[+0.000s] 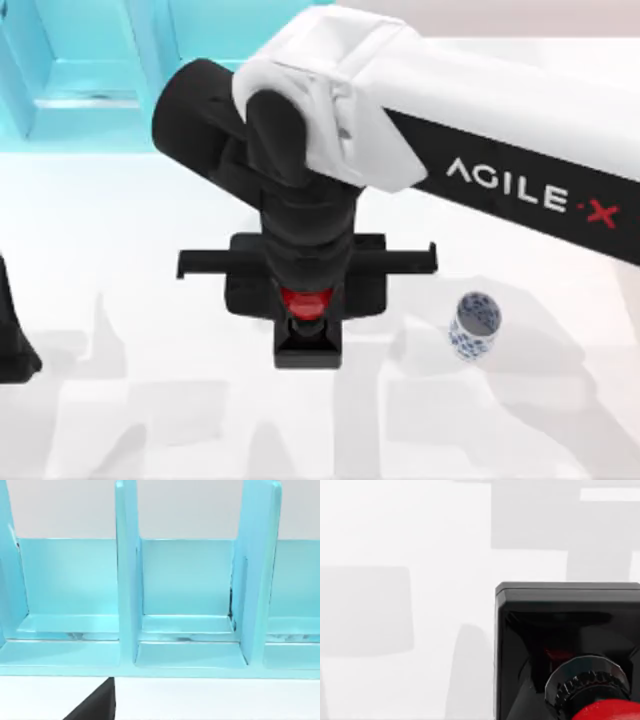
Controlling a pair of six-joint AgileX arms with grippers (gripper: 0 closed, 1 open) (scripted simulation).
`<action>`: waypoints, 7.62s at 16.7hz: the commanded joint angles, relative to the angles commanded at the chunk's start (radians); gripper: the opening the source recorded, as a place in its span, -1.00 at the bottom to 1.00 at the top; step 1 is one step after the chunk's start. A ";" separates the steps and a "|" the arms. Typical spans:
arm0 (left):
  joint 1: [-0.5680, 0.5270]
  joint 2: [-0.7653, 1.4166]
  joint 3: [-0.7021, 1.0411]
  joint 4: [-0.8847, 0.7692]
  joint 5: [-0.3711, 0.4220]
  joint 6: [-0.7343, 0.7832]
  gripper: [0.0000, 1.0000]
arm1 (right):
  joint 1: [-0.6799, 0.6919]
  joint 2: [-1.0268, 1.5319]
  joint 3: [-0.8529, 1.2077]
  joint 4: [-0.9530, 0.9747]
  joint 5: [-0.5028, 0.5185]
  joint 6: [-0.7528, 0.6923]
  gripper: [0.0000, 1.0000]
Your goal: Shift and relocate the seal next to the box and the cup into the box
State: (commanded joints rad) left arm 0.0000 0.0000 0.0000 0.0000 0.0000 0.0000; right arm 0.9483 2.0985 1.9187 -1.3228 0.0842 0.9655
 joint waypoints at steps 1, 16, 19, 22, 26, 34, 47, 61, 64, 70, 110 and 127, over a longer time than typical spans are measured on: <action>0.000 0.000 0.000 0.000 0.000 0.000 1.00 | -0.006 -0.021 -0.021 -0.008 -0.001 -0.008 -1.00; 0.000 0.000 0.000 0.000 0.000 0.000 1.00 | -0.283 -0.430 -0.416 -0.002 -0.029 -0.295 -1.00; 0.000 0.000 0.000 0.000 0.000 0.000 1.00 | -0.423 -0.637 -0.613 0.001 -0.042 -0.436 -1.00; 0.000 0.000 0.000 0.000 0.000 0.000 1.00 | -0.539 -0.805 -0.778 0.003 -0.052 -0.555 -1.00; 0.000 0.000 0.000 0.000 0.000 0.000 1.00 | -0.607 -0.891 -0.863 0.002 -0.058 -0.625 -1.00; 0.000 0.000 0.000 0.000 0.000 0.000 1.00 | -0.605 -0.883 -0.919 0.067 -0.057 -0.624 -1.00; 0.000 0.000 0.000 0.000 0.000 0.000 1.00 | -0.608 -0.859 -1.100 0.271 -0.058 -0.625 -1.00; 0.000 0.000 0.000 0.000 0.000 0.000 1.00 | -0.608 -0.859 -1.100 0.271 -0.058 -0.625 1.00; 0.000 0.000 0.000 0.000 0.000 0.000 1.00 | -0.608 -0.859 -1.100 0.271 -0.058 -0.625 1.00; 0.000 0.000 0.000 0.000 0.000 0.000 1.00 | -0.608 -0.860 -1.096 0.268 -0.059 -0.626 1.00; 0.000 0.000 0.000 0.000 0.000 0.000 1.00 | -0.434 -0.222 -0.534 0.243 -0.084 -0.436 1.00; 0.000 0.000 0.000 0.000 0.000 0.000 1.00 | -0.429 -0.162 -0.665 0.435 -0.084 -0.431 -0.06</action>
State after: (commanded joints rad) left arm 0.0000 0.0000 0.0000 0.0000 0.0000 0.0000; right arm 0.5188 1.9369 1.2536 -0.8882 0.0006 0.5345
